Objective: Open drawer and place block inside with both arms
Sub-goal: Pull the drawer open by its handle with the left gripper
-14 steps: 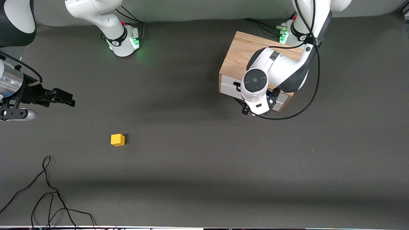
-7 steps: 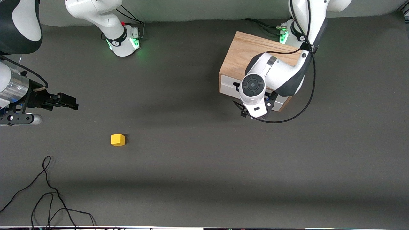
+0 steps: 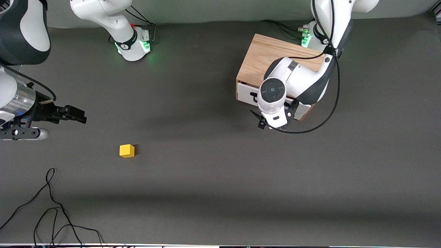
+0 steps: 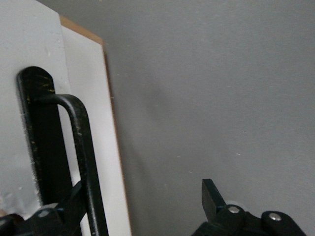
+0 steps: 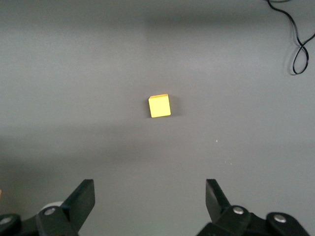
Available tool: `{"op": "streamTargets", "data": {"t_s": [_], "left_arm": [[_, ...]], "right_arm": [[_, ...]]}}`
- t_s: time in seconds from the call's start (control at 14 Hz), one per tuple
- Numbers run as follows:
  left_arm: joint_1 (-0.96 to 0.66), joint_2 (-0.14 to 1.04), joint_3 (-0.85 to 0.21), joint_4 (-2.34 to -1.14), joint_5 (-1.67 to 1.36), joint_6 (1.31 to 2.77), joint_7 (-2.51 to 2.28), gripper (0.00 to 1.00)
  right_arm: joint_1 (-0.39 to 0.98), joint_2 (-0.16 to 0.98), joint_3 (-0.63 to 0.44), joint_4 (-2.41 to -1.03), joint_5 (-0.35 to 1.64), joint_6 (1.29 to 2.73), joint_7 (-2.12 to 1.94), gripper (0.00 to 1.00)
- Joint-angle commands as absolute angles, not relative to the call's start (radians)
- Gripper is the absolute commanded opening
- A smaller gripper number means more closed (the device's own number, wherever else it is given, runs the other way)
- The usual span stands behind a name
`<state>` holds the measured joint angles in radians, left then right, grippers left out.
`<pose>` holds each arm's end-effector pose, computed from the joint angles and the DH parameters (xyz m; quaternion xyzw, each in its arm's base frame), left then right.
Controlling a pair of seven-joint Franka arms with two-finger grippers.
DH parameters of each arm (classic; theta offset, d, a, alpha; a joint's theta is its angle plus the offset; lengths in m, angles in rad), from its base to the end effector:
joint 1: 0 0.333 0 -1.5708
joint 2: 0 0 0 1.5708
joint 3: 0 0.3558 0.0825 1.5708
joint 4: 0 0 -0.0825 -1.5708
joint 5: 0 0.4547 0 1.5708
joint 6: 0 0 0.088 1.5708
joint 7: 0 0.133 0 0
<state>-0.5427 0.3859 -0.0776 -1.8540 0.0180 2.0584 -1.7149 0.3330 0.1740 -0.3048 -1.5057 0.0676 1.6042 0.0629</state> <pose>0.5559 -0.3930 0.2683 -0.8522 -0.5154 0.0420 0.0799 0.6787 0.0431 0.5674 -0.9992 0.0183 0.0341 0.0061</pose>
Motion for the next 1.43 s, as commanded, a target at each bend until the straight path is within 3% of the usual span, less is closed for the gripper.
{"op": "streamTargets", "data": {"t_s": [0.0,0.86,1.36], "left_arm": [[-0.548,0.462,-0.074,-1.744,0.037,2.088,-1.709,1.0],[-0.543,0.623,-0.067,-1.476,0.058,2.094,-1.709,1.0],[-0.54,0.638,-0.051,-1.462,0.066,2.203,-1.721,1.0]], "right_arm": [[0.337,0.175,-0.305,-1.508,0.083,1.617,0.078,1.0],[0.339,0.169,-0.314,-1.502,0.083,1.598,0.069,1.0],[0.341,0.172,-0.313,-1.508,0.083,1.609,0.069,1.0]]}}
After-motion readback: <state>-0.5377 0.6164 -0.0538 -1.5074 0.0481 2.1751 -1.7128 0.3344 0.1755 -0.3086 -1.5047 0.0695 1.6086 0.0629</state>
